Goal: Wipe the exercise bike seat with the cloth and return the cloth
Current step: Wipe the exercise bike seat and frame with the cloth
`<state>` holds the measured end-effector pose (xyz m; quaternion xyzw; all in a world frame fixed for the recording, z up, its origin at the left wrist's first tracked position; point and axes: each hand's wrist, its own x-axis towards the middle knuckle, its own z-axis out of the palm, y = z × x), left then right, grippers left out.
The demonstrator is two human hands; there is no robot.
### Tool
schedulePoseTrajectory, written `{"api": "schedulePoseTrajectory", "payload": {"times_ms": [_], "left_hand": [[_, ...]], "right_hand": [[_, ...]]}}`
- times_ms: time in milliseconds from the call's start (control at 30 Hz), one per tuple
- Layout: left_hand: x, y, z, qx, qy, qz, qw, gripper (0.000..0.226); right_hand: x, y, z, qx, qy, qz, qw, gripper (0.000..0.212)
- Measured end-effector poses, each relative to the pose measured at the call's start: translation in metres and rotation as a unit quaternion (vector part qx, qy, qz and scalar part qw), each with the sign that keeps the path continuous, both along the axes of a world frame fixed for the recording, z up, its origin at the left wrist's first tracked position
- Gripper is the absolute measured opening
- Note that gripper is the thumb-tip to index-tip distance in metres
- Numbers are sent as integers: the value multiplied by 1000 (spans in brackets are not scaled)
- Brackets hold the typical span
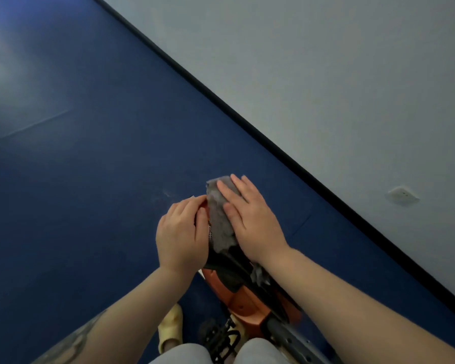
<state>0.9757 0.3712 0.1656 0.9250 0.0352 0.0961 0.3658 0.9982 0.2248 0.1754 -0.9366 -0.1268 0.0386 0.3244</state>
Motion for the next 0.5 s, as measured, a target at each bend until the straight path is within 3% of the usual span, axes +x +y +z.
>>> {"api": "schedulePoseTrajectory", "payload": {"times_ms": [100, 300, 500], "left_hand": [[0, 1, 1, -9, -1, 1, 1000, 38], [-2, 1, 0, -51, -11, 8, 999, 35], [-1, 0, 2, -48, -16, 4, 999, 30]], "right_hand": [[14, 7, 2, 6, -4, -12, 1000, 43], [-62, -35, -4, 5, 28, 36, 999, 50], [11, 7, 1, -11, -3, -20, 1000, 47]]}}
